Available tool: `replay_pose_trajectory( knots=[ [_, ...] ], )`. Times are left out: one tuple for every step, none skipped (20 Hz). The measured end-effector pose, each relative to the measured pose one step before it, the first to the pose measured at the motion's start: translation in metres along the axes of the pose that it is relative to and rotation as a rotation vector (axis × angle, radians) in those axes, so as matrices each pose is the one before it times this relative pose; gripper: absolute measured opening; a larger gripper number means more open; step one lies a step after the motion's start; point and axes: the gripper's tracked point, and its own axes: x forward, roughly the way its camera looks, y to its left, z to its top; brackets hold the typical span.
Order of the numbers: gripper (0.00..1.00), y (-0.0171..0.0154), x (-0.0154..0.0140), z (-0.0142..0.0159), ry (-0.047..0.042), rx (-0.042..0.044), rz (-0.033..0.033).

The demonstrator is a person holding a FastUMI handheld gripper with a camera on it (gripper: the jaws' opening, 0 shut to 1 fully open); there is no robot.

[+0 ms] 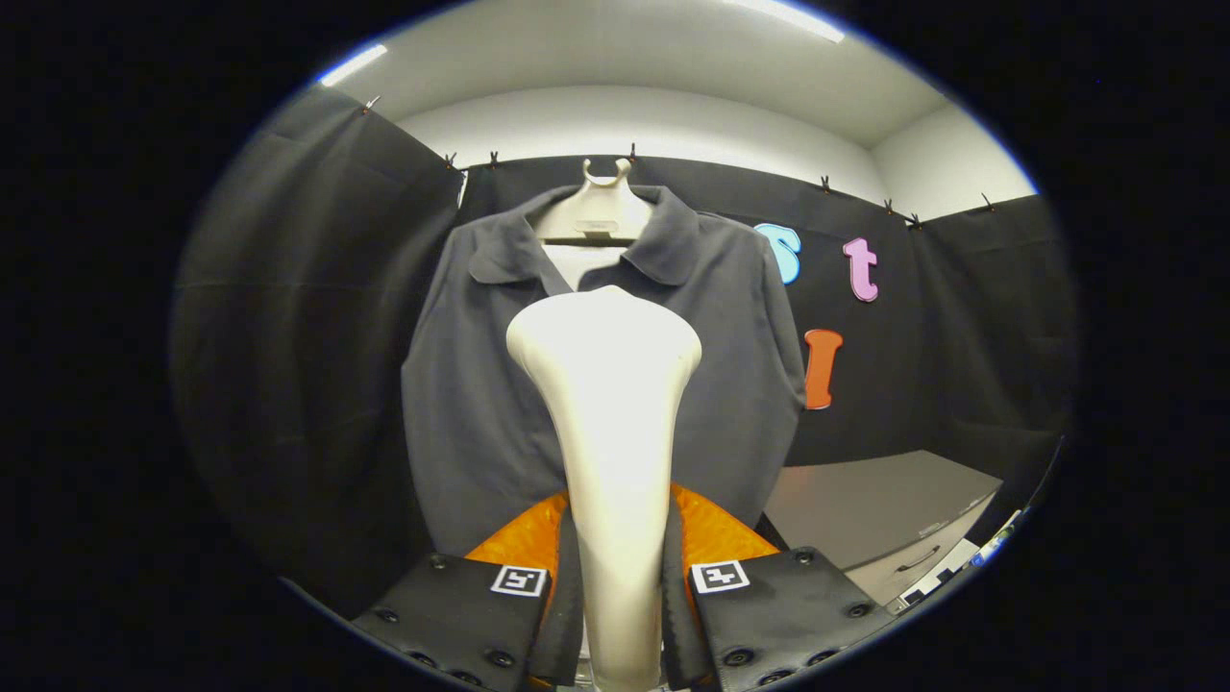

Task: Iron the clothes twice with a garment steamer, once on the left side and once on the right side.

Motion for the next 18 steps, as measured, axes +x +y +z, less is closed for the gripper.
replay_pose_trajectory(
  knots=[
    [0.41,0.01389,-0.00016,0.00761,-0.00923,-0.00281,0.01832],
    [0.41,0.01408,0.00447,0.00476,-0.00826,0.00316,0.02089],
    [0.41,0.01270,0.00597,0.00241,-0.00829,0.00549,0.01781],
    [0.41,0.00944,0.00805,-0.00003,0.00300,-0.00145,0.00740],
    [0.41,0.00786,0.00784,-0.00238,0.00861,-0.00441,0.00901],
    [0.41,0.00786,0.00866,-0.00339,0.00759,-0.00608,0.00484],
    [0.41,0.00436,0.00666,-0.00462,0.00988,-0.01111,-0.00356],
    [0.41,0.00396,0.00667,-0.00584,0.01241,-0.01459,-0.00281],
    [0.41,0.00362,0.00396,-0.00834,0.01146,-0.00965,-0.00020],
    [0.41,0.00479,0.00310,-0.01045,0.01544,-0.00604,0.00437],
    [0.41,0.00350,0.00184,-0.01145,0.02053,-0.00476,0.00509],
    [0.41,0.00364,0.00111,-0.01242,0.02051,-0.00373,0.00391],
    [0.41,0.00218,0.00200,-0.01210,0.01893,-0.00228,0.00202],
    [0.41,0.00086,0.00149,-0.01478,0.02737,-0.00002,-0.00139],
    [0.41,0.00168,0.00349,-0.01560,0.02821,0.00357,0.00119],
    [0.41,0.00220,0.00582,-0.01519,0.02802,0.00566,0.00545],
    [0.41,0.00151,0.00332,-0.01486,0.02810,0.00318,0.00234],
    [0.41,0.00048,0.00207,-0.01435,0.02468,-0.00123,0.00237]
  ],
)
